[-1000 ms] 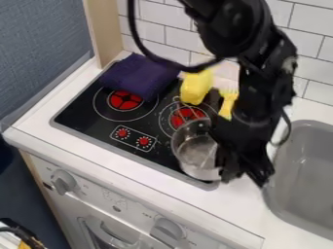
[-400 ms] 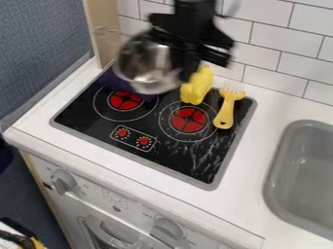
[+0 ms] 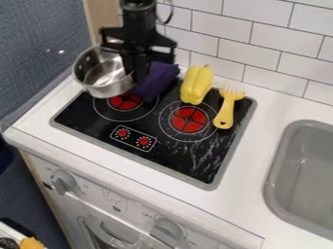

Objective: Moved the pot to the bottom left of the burner

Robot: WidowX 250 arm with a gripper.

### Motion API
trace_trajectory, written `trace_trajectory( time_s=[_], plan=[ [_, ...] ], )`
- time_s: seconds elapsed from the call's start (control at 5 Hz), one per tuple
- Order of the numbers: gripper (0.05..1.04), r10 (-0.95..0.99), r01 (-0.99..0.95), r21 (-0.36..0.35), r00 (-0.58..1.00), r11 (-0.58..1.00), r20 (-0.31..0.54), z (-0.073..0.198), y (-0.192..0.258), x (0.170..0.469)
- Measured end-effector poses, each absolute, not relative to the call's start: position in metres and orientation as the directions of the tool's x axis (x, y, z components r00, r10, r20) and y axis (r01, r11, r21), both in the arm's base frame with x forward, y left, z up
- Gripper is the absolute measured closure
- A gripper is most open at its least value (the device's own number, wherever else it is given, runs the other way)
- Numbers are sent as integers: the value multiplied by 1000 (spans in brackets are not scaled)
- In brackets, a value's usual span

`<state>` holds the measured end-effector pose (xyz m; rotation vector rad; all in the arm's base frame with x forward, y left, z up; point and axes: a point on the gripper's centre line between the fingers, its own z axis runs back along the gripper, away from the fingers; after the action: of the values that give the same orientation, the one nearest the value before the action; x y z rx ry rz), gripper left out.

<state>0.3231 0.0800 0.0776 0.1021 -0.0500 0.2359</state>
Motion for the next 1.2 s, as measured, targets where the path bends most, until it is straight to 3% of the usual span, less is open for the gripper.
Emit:
trace_trajectory(
  time_s=[0.2,0.6,1.2],
  plan=[
    [1001,182,-181,117,983,976,1,55,95,325],
    [1001,197,-190,115,979,975,-52,40,109,303],
    [1001,214,-206,131,975,970,-54,35,110,299]
  ],
)
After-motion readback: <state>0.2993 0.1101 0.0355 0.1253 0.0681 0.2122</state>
